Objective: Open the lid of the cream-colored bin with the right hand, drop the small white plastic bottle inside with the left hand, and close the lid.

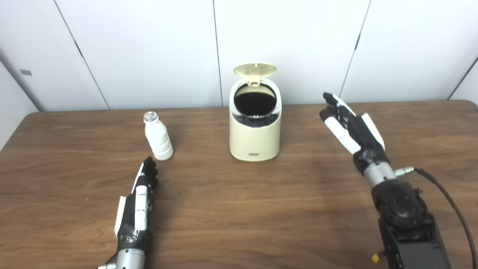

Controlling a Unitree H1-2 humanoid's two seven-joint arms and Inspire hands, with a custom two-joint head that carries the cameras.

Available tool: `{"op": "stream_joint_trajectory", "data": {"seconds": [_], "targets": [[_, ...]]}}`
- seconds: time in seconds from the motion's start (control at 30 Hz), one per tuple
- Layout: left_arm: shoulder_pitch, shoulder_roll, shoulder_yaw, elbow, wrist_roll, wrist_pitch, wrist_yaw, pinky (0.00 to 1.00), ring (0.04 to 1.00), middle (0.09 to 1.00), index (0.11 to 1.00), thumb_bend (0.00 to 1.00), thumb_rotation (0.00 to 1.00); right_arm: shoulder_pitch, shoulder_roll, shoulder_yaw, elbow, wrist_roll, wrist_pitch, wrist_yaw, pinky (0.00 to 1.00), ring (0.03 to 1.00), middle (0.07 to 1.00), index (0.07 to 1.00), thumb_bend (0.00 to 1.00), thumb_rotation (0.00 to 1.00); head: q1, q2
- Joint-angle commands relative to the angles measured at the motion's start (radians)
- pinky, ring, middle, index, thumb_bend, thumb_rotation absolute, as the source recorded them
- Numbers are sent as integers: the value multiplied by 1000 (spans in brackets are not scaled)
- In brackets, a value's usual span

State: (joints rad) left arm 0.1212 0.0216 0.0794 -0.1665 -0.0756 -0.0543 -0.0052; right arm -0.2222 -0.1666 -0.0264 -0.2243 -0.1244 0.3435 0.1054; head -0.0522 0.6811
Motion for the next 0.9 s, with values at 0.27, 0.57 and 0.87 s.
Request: {"op": "stream_joint_trajectory", "data": {"seconds": [0.27, 0.57, 0.87], "targets": [[-19, 13, 6, -21, -5, 2, 0, 998, 978, 978, 993, 541, 1000, 121, 38, -76, -45, 122, -147, -30, 957, 963, 970, 948, 659, 950, -2, 2], [-20, 21, 8, -29, -7, 15, -1, 1000, 989, 983, 993, 535, 1000, 198, 35, -106, 5, 229, -273, -5, 989, 972, 971, 947, 668, 934, -2, 5], [-18, 28, 6, -36, 1, 20, -5, 1000, 990, 986, 994, 525, 1000, 229, 47, -102, 30, 261, -341, -13, 996, 968, 968, 947, 658, 937, 37, -1]]}}
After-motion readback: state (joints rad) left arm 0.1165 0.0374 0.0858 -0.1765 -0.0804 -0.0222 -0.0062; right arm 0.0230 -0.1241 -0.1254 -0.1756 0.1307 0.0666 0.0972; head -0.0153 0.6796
